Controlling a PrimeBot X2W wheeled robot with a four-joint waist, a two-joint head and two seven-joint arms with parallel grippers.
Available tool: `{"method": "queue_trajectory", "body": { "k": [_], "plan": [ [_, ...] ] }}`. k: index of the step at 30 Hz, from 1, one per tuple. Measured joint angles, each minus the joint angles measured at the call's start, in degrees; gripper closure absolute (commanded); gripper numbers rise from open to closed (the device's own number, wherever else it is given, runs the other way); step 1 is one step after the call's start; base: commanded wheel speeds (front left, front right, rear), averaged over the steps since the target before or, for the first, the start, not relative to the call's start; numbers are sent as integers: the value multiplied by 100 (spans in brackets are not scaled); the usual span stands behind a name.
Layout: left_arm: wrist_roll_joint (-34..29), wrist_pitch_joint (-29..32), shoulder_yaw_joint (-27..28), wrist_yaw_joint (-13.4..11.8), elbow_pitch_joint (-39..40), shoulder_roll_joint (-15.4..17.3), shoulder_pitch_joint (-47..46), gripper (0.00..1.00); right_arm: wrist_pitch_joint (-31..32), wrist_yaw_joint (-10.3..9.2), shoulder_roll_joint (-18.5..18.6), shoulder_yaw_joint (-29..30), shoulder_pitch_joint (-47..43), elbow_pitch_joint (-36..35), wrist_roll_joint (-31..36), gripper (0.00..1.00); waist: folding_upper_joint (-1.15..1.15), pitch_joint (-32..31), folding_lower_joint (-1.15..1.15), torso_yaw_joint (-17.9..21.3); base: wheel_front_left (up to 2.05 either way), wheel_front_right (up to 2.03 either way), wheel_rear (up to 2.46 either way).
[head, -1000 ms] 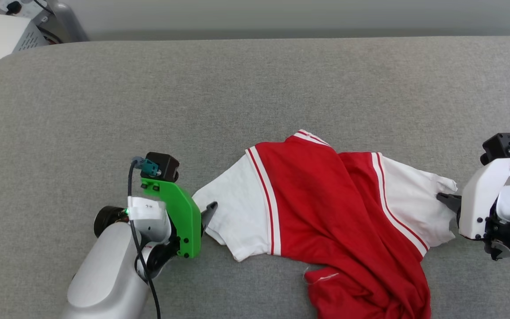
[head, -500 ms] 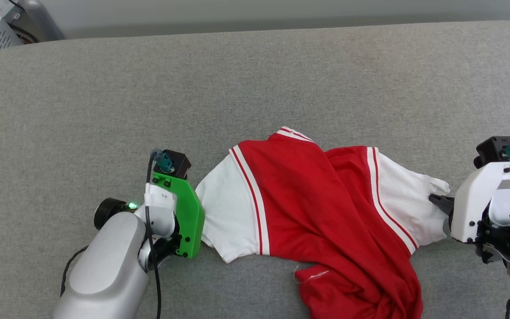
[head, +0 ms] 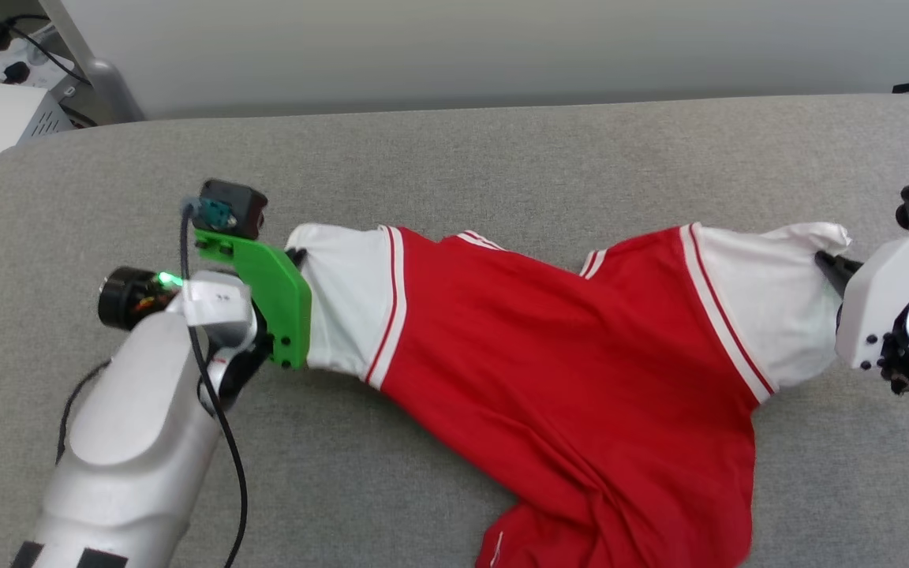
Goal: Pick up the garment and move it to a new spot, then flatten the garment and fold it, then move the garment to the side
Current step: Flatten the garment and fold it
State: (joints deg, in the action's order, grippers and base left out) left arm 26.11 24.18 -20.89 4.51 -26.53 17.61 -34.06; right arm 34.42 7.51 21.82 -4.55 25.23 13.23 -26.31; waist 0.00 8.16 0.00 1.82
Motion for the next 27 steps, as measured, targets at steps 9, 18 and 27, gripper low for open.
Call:
{"method": "queue_trajectory", "body": {
  "k": [9,18,27],
  "plan": [
    [159,-865,595,24,-118,97,-1273,100,-584,1,54,-127,1398,443,415,100,0,-94,0,32,0,0,0],
    [137,-1562,711,89,-939,116,-2886,100,-1150,1,-107,-178,3230,1021,1177,100,0,313,0,129,0,0,0],
    [-237,-2298,665,104,-1578,253,-4618,100,-1975,1,-380,-170,5064,1902,1696,100,0,997,0,244,0,0,0]
  ]
}}
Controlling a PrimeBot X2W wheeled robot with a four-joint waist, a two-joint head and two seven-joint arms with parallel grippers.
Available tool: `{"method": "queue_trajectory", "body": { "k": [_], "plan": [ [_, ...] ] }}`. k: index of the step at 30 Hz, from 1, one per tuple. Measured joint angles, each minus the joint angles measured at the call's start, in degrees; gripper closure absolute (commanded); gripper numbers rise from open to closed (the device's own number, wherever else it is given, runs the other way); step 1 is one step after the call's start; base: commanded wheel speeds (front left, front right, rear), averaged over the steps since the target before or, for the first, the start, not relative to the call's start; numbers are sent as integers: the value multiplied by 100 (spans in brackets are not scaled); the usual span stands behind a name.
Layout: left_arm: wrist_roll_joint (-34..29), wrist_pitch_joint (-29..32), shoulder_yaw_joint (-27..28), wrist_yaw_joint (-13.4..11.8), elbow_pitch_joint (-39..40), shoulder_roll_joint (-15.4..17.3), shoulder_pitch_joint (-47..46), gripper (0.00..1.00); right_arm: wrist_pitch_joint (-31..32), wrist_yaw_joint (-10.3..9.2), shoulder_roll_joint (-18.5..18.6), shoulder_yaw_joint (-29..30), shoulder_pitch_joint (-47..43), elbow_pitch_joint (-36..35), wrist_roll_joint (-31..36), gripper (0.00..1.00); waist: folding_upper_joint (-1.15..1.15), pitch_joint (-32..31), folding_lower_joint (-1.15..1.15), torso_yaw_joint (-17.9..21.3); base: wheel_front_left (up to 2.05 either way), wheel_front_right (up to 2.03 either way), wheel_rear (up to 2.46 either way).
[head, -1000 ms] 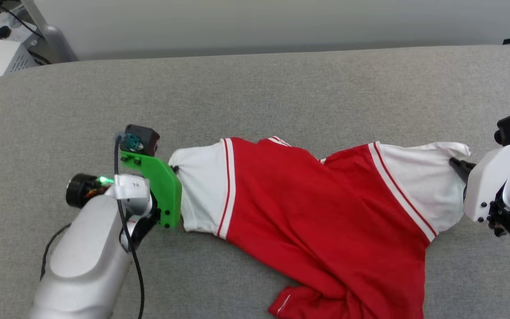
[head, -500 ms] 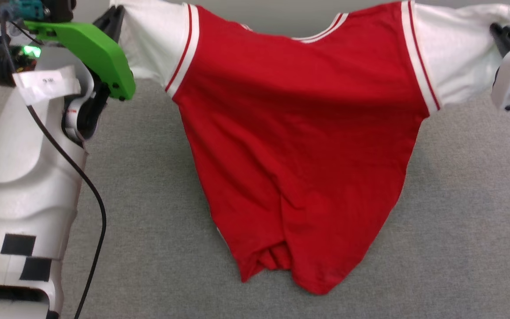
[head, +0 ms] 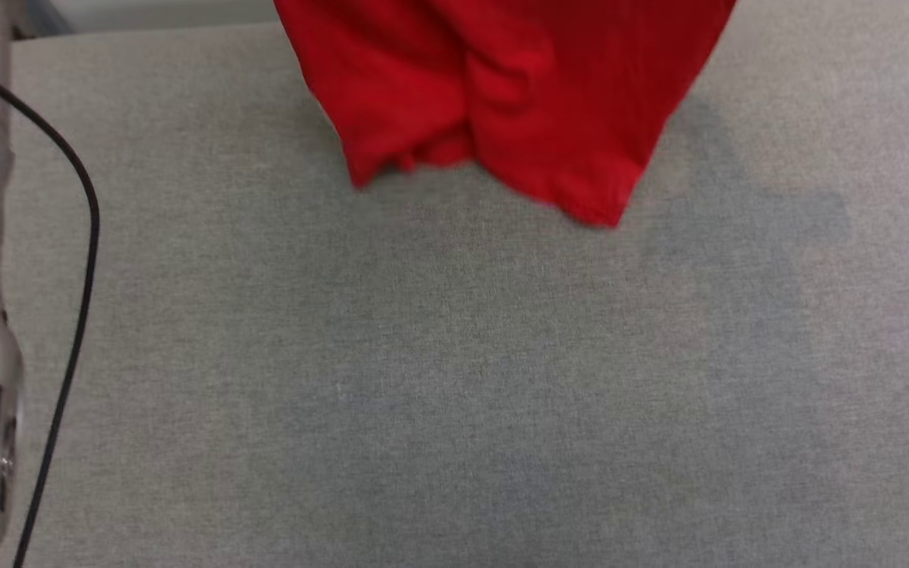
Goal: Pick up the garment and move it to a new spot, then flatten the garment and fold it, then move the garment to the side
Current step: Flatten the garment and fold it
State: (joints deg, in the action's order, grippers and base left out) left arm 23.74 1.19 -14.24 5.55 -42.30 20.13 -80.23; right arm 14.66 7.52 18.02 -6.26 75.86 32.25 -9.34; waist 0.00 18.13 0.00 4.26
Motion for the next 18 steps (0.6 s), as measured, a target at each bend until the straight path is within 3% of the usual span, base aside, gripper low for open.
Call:
{"method": "queue_trajectory", "body": {
  "k": [8,18],
  "plan": [
    [-158,-466,-63,0,-626,27,-866,100,-758,0,-357,73,1023,860,76,100,0,582,0,86,0,0,0],
    [10,-951,-57,80,-1439,-43,-1012,100,-1305,0,-623,-158,1445,1945,52,100,0,1216,-1,71,0,0,0]
  ]
}}
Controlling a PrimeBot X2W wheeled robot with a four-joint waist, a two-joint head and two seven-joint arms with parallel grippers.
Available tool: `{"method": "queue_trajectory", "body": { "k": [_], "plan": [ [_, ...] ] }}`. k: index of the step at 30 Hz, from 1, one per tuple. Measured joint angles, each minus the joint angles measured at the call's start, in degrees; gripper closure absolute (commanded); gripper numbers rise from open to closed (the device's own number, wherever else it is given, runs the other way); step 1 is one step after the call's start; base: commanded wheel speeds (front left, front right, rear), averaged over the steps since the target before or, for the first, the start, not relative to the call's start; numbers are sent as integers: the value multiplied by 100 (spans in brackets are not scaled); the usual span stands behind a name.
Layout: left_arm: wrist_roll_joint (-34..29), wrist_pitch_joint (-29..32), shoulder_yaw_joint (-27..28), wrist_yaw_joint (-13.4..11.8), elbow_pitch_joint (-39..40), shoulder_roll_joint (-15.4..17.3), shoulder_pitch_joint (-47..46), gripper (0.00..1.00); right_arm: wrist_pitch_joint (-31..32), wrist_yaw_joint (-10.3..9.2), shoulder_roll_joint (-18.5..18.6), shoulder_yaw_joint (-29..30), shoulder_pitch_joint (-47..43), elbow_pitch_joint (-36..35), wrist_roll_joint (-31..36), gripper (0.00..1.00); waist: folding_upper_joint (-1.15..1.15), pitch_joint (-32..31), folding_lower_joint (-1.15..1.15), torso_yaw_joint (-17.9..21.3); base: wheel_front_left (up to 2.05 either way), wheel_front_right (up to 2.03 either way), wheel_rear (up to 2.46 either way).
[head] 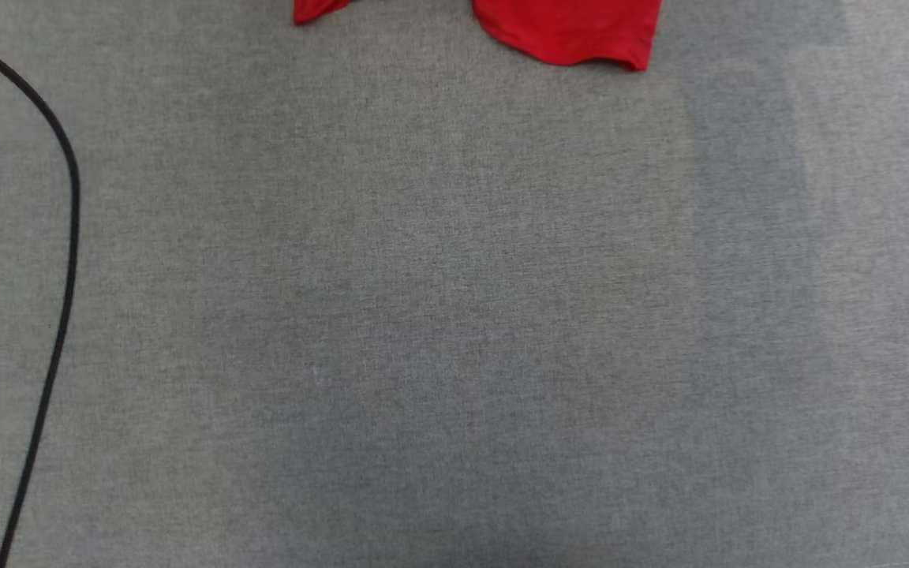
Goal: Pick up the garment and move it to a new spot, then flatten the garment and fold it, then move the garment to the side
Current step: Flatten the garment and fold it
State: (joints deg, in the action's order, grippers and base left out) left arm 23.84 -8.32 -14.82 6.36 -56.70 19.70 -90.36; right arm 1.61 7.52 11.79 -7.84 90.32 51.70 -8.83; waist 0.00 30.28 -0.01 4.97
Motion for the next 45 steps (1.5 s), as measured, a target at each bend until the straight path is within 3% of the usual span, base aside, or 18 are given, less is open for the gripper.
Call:
{"method": "queue_trajectory", "body": {
  "k": [9,16,24,27,29,36,45],
  "plan": [
    [572,-353,-9,71,-659,-290,955,100,-319,0,-320,-414,-620,927,-470,100,0,113,0,-113,0,0,0],
    [1419,-504,-371,96,-332,-498,2439,100,-660,0,-314,-851,-1980,992,-1360,100,0,-268,0,-157,0,0,0],
    [1857,-633,-677,96,456,-270,4336,100,-837,1,142,-1499,-3746,12,-2461,100,0,-921,1,-223,0,0,0],
    [1857,-634,-634,97,843,-200,4938,100,-848,0,334,-1608,-4335,-380,-2740,100,0,-1159,1,-235,0,0,0],
    [1728,-634,-403,96,1488,-129,5835,100,-833,0,611,-1641,-5132,-929,-2989,100,0,-1516,1,-246,0,0,0],
    [1358,-634,68,-103,2672,-114,7280,100,-732,0,871,-1133,-6460,-1683,-3197,100,0,-2061,2,-278,0,0,0],
    [1148,-634,420,-557,3807,-240,9113,100,-399,0,715,-260,-8352,-2613,-3006,100,0,-2657,2,-312,0,0,0]
  ]
}}
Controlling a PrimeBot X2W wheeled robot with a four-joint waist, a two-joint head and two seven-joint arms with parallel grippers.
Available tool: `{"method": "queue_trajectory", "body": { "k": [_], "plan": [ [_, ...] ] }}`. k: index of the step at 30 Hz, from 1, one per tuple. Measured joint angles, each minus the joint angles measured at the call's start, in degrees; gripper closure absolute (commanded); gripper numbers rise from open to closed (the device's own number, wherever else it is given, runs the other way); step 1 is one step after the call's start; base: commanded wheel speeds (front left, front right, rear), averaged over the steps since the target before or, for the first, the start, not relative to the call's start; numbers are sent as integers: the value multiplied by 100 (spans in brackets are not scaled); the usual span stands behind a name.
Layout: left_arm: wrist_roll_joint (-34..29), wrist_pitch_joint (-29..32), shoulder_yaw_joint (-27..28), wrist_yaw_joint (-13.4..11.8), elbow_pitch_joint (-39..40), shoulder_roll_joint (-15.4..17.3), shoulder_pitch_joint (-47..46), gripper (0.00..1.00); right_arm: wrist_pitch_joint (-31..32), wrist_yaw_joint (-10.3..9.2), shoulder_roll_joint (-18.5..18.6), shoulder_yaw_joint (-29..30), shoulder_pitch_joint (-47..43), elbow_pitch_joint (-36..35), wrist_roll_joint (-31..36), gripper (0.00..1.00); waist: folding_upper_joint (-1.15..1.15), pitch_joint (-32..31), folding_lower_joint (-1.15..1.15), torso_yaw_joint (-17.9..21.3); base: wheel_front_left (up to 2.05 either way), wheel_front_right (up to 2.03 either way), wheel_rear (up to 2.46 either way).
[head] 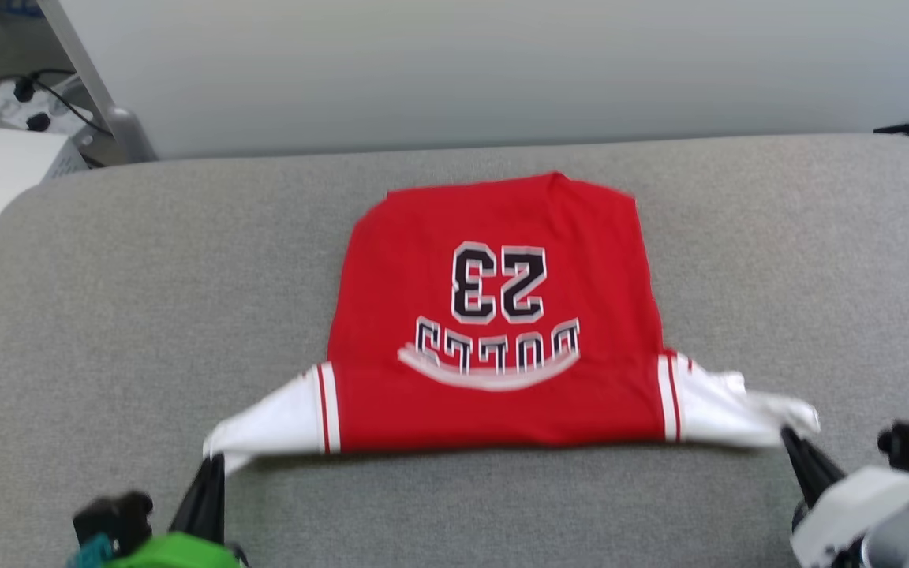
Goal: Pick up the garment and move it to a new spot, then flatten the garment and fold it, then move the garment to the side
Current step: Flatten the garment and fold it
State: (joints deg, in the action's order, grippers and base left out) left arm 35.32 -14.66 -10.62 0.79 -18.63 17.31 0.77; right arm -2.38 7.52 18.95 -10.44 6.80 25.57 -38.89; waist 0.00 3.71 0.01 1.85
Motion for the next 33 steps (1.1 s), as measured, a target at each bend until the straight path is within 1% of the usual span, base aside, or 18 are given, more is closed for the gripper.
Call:
{"method": "queue_trajectory", "body": {
  "k": [4,6,9,11,12,13,14,15,16,20,25,28,33],
  "plan": [
    [-15,0,8,-204,277,-49,729,100,214,1,-219,459,-927,-359,309,100,0,-242,0,-47,0,0,0],
    [-16,1,7,-242,413,-70,976,100,355,1,-343,642,-1324,-502,494,100,0,-336,0,-80,0,0,0],
    [-52,0,-9,-278,541,-79,1148,100,570,1,-604,910,-1797,-773,650,100,0,-431,0,-159,0,0,0],
    [-73,0,-13,-314,628,-83,1180,100,689,0,-728,1046,-2009,-942,888,100,0,-469,0,-218,0,0,0],
    [-98,0,-29,-332,671,-105,1201,100,836,0,-873,1161,-2181,-1096,1196,100,0,-502,0,-283,0,0,0],
    [-101,0,-36,-332,678,-110,1202,100,872,0,-917,1180,-2208,-1133,1249,100,0,-506,0,-295,0,0,0],
    [-107,0,-44,-332,694,-114,1202,100,915,0,-972,1196,-2223,-1167,1302,80,0,-510,0,-304,0,0,0],
    [-116,0,-49,-332,721,-116,1201,100,923,0,-1011,1193,-2225,-1230,1356,57,0,-508,0,-308,0,0,0],
    [-170,0,-65,-327,821,-126,1191,100,868,0,-1105,1202,-2207,-1441,1383,0,0,-483,0,-314,0,0,0],
    [-234,0,-168,-255,878,-157,1112,100,587,0,-1127,1300,-1889,-1659,1399,0,0,-388,0,-359,0,0,0],
    [-417,0,-235,-193,985,-237,834,100,662,0,-994,1422,-871,-1544,1403,0,0,-228,0,-446,0,0,0],
    [-459,0,-320,-118,1037,-361,655,100,832,0,-739,1401,-130,-1269,1383,0,0,-123,0,-541,0,0,0],
    [-615,0,-413,-1,1230,-557,318,100,1393,0,-221,1250,1087,-531,1223,0,0,145,0,-762,0,0,0]
  ]
}}
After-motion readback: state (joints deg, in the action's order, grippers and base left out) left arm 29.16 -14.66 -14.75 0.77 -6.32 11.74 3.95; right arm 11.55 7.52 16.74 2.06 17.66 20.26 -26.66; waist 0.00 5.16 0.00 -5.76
